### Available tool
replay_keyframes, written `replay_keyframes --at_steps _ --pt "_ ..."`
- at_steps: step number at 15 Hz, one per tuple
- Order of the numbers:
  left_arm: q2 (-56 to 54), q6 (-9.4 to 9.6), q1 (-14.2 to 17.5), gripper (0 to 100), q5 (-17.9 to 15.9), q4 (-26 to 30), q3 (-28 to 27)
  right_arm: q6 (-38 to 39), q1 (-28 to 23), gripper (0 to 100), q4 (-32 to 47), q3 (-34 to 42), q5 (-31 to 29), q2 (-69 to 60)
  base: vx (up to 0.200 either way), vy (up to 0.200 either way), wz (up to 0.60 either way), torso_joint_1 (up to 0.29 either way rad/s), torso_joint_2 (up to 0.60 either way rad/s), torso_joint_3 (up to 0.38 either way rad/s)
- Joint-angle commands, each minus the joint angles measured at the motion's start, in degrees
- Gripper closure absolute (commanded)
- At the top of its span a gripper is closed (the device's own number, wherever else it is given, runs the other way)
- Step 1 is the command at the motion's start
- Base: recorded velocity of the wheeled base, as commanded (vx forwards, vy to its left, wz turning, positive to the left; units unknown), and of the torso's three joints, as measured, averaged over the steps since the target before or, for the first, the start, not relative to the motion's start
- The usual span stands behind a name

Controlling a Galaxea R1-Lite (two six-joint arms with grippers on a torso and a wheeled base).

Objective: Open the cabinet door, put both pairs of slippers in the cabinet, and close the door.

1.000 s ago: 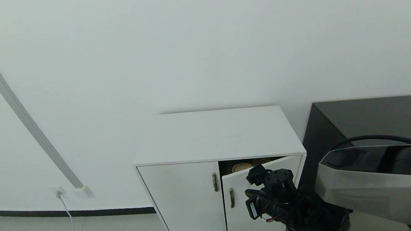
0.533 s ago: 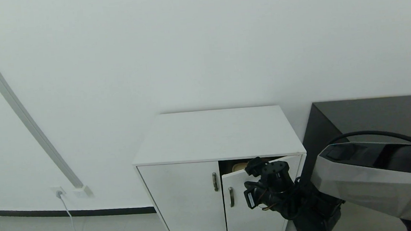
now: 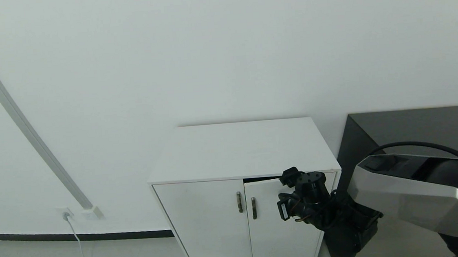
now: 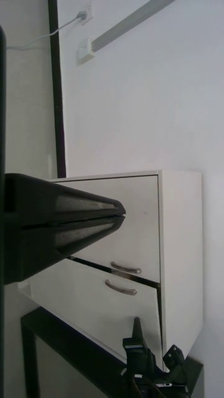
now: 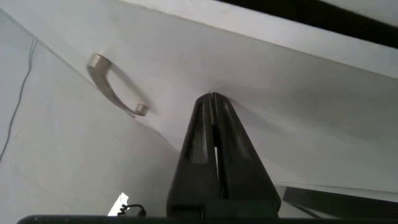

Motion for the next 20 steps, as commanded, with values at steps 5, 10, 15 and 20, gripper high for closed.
replay_keyframes --at_steps 5,10,15,20 --pt "0.07 -0.02 0.01 100 0.01 -0.01 0.01 -0.01 -0.35 100 1.12 -1.87 0.02 1.0 0.0 0.0 0.0 0.0 0.0 0.0" --pt "0.07 -0.02 0.01 100 0.01 -0.01 0.01 -0.01 -0.79 100 3.67 -4.42 0.02 1.09 0.0 0.0 0.0 0.0 0.0 0.0" --pt "0.07 -0.02 0.01 100 0.01 -0.01 0.01 -0.01 -0.79 100 3.67 -4.51 0.02 1.0 0.0 0.0 0.0 0.0 0.0 0.0" --pt "0.07 -0.02 0.01 100 0.01 -0.01 0.01 -0.01 -1.14 100 3.58 -4.42 0.02 1.0 0.0 0.0 0.0 0.0 0.0 0.0"
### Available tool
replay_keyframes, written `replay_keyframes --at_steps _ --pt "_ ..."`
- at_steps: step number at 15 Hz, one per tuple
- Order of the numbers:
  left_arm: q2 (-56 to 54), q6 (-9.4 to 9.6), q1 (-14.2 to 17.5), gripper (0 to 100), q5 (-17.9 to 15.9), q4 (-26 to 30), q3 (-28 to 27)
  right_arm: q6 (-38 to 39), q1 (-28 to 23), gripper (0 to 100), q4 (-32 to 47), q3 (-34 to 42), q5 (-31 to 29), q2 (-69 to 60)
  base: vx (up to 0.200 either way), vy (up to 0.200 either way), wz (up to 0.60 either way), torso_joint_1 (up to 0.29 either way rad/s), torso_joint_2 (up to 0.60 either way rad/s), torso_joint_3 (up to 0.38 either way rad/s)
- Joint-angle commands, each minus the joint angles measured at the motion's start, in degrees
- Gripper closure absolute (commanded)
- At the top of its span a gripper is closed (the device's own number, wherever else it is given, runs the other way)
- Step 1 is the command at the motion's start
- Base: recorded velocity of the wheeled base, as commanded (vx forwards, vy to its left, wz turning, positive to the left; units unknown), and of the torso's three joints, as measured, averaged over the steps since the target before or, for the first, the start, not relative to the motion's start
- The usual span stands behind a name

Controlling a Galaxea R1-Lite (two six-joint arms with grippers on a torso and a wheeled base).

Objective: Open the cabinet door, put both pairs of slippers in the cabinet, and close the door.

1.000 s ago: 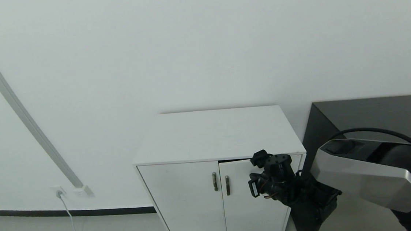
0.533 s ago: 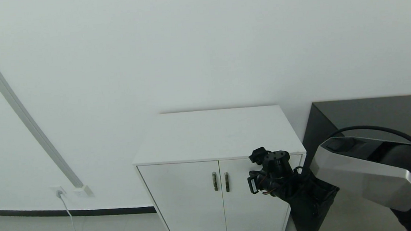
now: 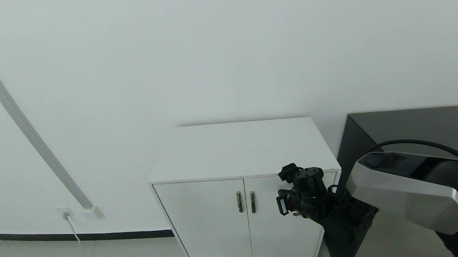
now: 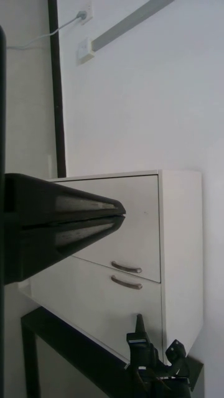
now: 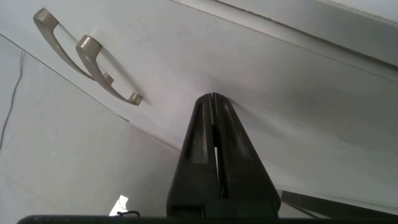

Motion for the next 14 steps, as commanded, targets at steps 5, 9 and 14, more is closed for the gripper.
replay_keyframes --at_steps 5,9,14 --pt "0.07 -0.02 0.01 100 0.01 -0.01 0.01 -0.01 0.06 100 0.03 -0.89 -0.01 0.04 0.0 0.0 0.0 0.0 0.0 0.0" --pt "0.07 -0.02 0.01 100 0.01 -0.01 0.01 -0.01 0.06 100 0.11 -1.41 -0.01 -0.04 0.0 0.0 0.0 0.0 0.0 0.0" --pt "0.07 0.07 0.01 100 0.01 -0.01 0.01 0.08 0.06 100 -0.33 1.75 -0.1 -3.3 0.0 0.0 0.0 0.0 0.0 0.0"
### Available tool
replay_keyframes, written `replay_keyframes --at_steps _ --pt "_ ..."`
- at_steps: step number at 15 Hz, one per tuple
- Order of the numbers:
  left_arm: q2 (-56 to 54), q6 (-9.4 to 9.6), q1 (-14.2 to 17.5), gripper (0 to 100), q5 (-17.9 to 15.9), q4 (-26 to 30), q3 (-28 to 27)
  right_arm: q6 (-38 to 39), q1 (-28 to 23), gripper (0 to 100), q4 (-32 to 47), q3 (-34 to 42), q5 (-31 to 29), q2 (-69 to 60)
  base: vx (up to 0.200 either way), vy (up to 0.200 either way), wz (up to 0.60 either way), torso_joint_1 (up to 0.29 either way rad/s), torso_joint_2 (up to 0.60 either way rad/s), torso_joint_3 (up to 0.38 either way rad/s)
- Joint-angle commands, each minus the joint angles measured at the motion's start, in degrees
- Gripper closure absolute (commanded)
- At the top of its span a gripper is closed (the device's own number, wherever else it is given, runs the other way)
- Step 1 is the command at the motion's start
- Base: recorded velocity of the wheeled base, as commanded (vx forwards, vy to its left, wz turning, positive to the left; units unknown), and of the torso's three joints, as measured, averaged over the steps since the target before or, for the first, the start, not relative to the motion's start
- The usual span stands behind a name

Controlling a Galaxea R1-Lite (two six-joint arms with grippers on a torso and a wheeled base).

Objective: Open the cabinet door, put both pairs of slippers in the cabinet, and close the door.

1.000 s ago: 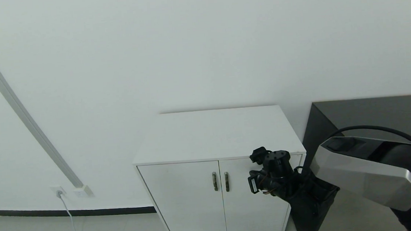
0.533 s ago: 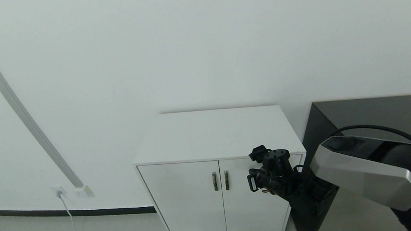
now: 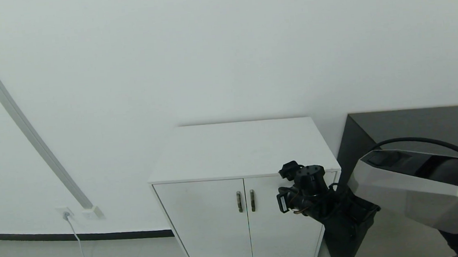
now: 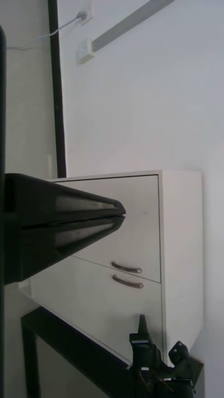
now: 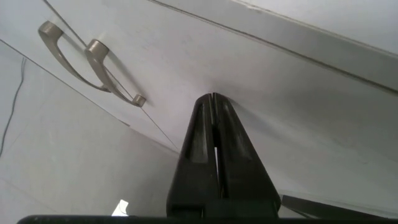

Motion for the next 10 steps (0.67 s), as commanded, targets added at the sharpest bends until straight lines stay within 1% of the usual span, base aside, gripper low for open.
replay_keyframes --at_steps 1,5,7,10 --pt "0.07 -0.01 0.01 100 0.01 -0.01 0.01 0.19 0.03 100 -0.26 2.61 -0.08 -3.47 0.0 0.0 0.0 0.0 0.0 0.0" --pt "0.07 0.16 0.01 100 -0.08 -0.01 0.01 0.45 -0.05 100 -3.16 8.5 -0.34 -8.31 0.0 0.0 0.0 0.0 0.0 0.0" --pt "0.07 0.16 0.01 100 -0.08 -0.01 0.01 0.37 -1.37 100 -5.53 11.58 -2.89 -11.03 0.0 0.0 0.0 0.0 0.0 0.0" --pt "0.07 0.16 0.01 100 -0.08 -0.01 0.01 0.28 -5.33 100 -7.11 17.9 -3.51 -16.75 0.0 0.0 0.0 0.0 0.0 0.0"
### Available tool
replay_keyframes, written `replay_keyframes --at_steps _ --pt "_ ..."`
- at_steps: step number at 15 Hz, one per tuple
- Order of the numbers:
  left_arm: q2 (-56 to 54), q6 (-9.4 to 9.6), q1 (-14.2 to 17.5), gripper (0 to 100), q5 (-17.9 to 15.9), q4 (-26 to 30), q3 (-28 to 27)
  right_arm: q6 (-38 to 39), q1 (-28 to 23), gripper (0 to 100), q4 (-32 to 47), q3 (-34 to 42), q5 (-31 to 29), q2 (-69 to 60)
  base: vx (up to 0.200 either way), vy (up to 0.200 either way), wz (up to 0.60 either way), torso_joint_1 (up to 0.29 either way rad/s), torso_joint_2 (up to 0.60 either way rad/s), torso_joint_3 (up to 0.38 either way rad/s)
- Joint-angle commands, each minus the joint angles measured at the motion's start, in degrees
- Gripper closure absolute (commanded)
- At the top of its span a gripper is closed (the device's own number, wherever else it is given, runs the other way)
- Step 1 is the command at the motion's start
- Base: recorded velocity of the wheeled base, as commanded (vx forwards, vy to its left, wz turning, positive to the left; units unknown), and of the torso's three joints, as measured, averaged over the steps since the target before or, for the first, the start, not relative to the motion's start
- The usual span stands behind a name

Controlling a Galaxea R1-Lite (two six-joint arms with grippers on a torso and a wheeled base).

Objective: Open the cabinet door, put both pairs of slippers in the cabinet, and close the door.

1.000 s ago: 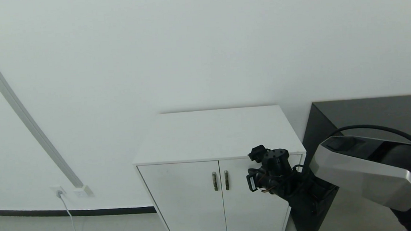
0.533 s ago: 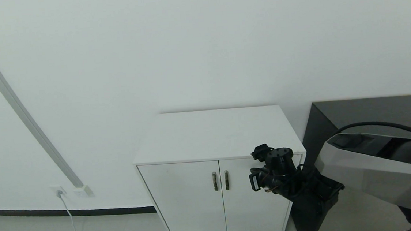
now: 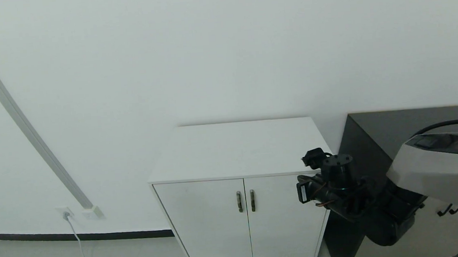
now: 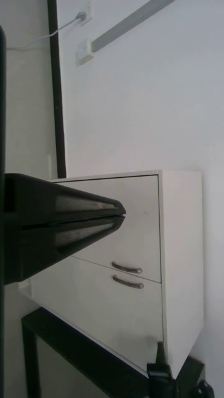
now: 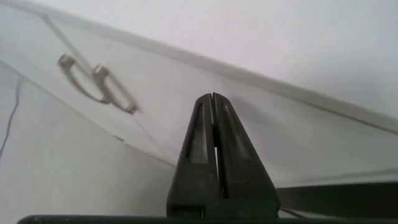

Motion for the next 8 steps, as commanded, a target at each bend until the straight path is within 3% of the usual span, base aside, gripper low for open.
replay_keyframes --at_steps 1,8 --pt "0.07 0.01 0.01 100 -0.02 -0.01 0.01 -0.03 -3.43 100 -0.96 5.56 -0.03 -6.07 0.0 0.0 0.0 0.0 0.0 0.0" --pt "0.07 0.01 0.01 100 -0.02 -0.01 0.01 -0.47 -13.54 100 -3.34 18.39 -0.21 -17.49 0.0 0.0 0.0 0.0 0.0 0.0"
